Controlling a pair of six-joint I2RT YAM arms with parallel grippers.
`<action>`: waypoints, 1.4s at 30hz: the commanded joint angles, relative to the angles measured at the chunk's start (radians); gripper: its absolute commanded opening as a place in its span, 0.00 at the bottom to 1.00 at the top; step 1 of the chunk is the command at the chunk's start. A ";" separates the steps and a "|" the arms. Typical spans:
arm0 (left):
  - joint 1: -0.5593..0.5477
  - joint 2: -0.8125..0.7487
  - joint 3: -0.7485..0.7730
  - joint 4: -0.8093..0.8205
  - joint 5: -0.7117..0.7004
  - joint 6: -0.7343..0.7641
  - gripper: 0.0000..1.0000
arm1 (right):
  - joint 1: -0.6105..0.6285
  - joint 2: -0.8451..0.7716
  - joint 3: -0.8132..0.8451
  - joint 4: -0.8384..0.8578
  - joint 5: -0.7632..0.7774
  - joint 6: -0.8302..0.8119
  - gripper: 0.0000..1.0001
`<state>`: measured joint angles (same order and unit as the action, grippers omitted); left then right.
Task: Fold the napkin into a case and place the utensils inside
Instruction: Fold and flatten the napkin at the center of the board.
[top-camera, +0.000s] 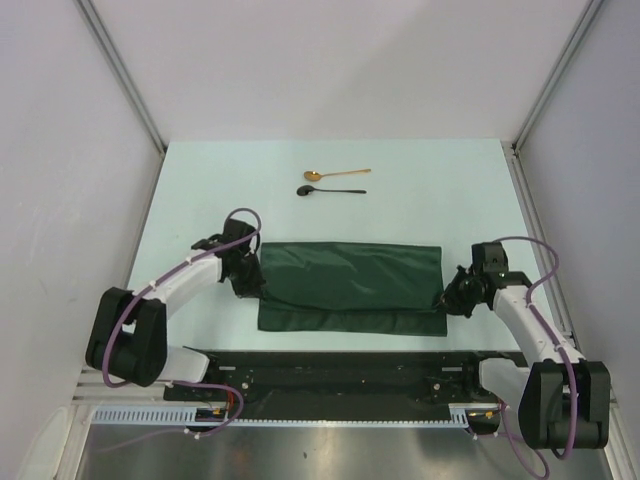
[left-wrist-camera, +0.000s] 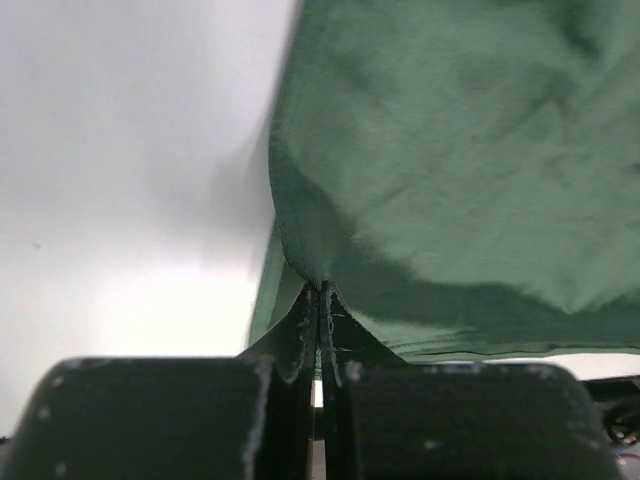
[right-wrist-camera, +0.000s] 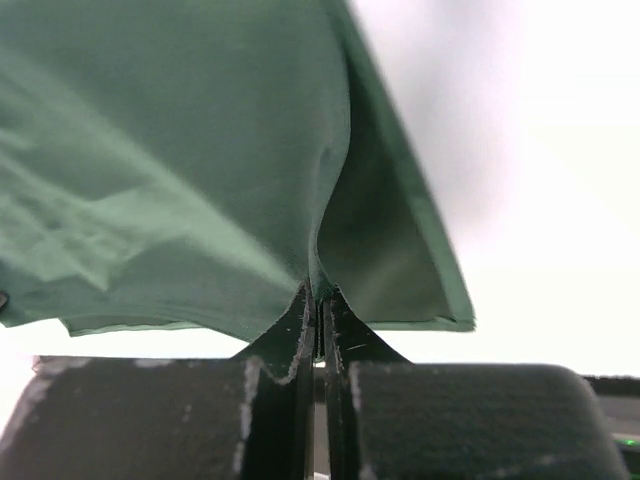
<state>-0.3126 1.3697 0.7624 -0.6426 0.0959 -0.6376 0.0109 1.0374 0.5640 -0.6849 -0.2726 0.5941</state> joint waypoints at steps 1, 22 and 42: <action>-0.014 -0.015 -0.021 -0.011 -0.056 -0.062 0.00 | -0.003 -0.039 -0.052 0.005 0.030 0.087 0.00; -0.079 -0.050 -0.083 -0.029 -0.119 -0.119 0.00 | -0.005 -0.143 -0.107 -0.064 0.214 0.164 0.01; -0.059 -0.204 -0.161 -0.090 -0.154 -0.195 0.49 | -0.003 -0.166 -0.078 -0.099 0.174 0.194 0.38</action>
<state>-0.3893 1.2594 0.6090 -0.6647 0.0025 -0.8070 0.0109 0.9154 0.4427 -0.7330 -0.1104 0.7765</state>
